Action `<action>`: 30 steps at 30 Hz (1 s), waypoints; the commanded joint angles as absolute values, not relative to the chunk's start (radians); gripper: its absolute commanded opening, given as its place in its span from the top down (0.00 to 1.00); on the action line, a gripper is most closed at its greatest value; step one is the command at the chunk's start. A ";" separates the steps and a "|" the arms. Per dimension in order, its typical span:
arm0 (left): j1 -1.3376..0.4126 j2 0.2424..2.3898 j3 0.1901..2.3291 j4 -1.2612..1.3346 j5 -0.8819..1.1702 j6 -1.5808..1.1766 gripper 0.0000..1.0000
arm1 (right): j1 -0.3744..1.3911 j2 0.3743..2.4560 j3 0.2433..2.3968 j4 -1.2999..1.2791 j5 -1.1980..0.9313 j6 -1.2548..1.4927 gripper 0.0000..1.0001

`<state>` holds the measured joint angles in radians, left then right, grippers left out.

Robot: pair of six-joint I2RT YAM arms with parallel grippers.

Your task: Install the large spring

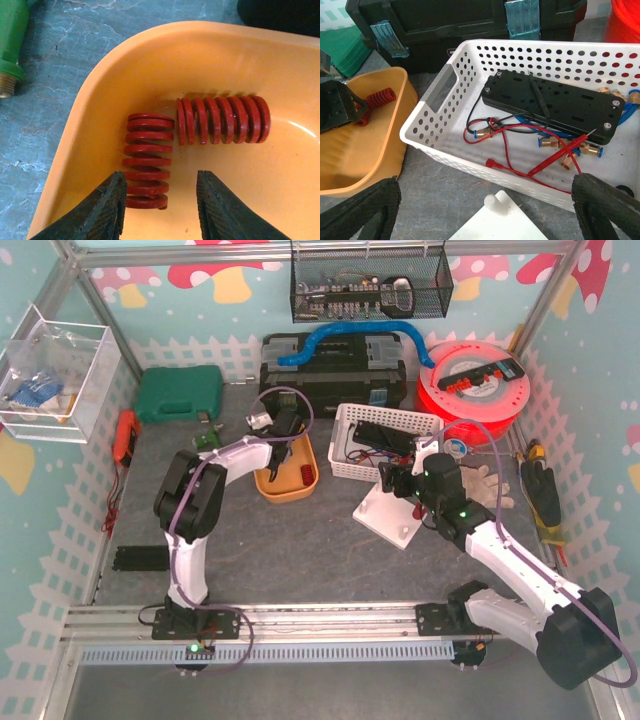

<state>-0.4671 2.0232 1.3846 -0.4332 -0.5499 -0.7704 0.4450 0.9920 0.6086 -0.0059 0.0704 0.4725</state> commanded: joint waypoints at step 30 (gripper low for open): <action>-0.433 2.089 1.411 -0.452 -0.518 -0.764 0.71 | 0.443 0.992 0.603 0.004 0.091 0.459 0.07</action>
